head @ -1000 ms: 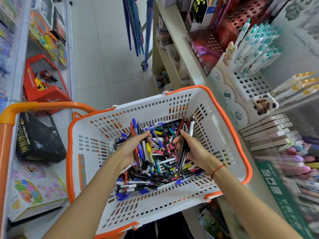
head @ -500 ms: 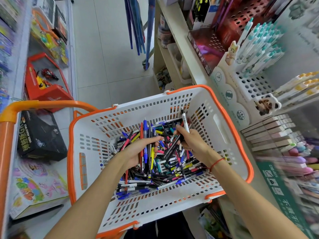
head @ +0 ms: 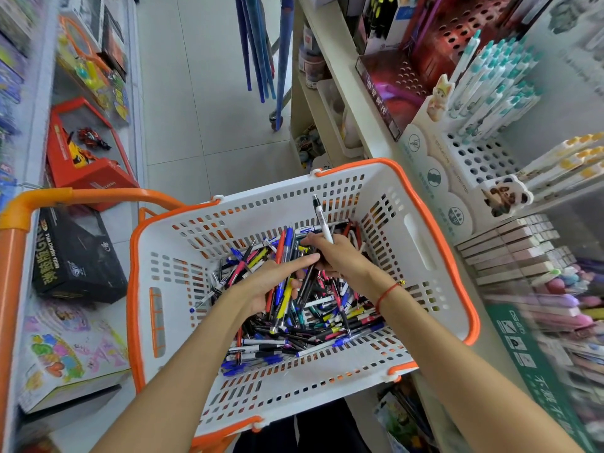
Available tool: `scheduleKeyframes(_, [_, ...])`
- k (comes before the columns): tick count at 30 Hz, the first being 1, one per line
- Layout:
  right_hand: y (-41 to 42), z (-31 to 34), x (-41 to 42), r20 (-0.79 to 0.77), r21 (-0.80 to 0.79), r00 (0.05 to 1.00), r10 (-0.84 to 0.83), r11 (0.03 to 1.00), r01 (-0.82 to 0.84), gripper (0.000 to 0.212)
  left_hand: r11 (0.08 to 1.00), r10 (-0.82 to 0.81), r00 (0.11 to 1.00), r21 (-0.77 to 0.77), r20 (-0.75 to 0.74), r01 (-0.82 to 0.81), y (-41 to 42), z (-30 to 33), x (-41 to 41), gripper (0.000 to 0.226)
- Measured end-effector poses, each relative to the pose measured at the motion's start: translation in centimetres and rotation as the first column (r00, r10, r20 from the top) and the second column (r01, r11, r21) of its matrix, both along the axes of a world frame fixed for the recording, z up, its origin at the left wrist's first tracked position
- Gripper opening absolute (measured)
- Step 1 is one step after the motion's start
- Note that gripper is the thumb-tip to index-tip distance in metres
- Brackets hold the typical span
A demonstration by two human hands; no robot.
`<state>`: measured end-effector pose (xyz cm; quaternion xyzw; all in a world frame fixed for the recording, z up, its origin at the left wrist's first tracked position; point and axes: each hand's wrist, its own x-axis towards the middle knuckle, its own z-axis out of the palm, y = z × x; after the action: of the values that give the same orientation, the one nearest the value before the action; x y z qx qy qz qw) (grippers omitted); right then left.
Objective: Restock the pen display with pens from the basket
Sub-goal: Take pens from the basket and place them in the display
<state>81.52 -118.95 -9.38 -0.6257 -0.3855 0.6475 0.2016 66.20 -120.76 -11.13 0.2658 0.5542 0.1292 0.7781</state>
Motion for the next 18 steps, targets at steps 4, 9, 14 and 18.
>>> scheduleKeyframes(4, [-0.1,0.0,0.3,-0.205,-0.264,0.979,-0.014,0.964,-0.041,0.027,0.983,-0.176,0.982,0.032,-0.072,0.179,0.8,0.6,-0.9,0.055])
scheduleKeyframes(9, [-0.5,0.6,0.7,-0.239,-0.335,0.971,-0.002,0.939,-0.081,0.032,0.939,-0.345,0.933,-0.043,-0.105,0.342,1.3,1.6,-1.5,0.027])
scheduleKeyframes(14, [-0.4,0.1,0.9,-0.020,-0.146,0.993,0.115,0.982,-0.116,0.034,0.946,-0.318,0.948,-0.049,0.032,0.319,0.5,2.1,-1.1,0.024])
scheduleKeyframes(18, [-0.8,0.2,2.3,-0.273,-0.117,0.962,-0.030,0.993,-0.003,0.025,0.967,-0.249,0.966,-0.039,0.065,0.252,0.3,2.2,-0.9,0.022])
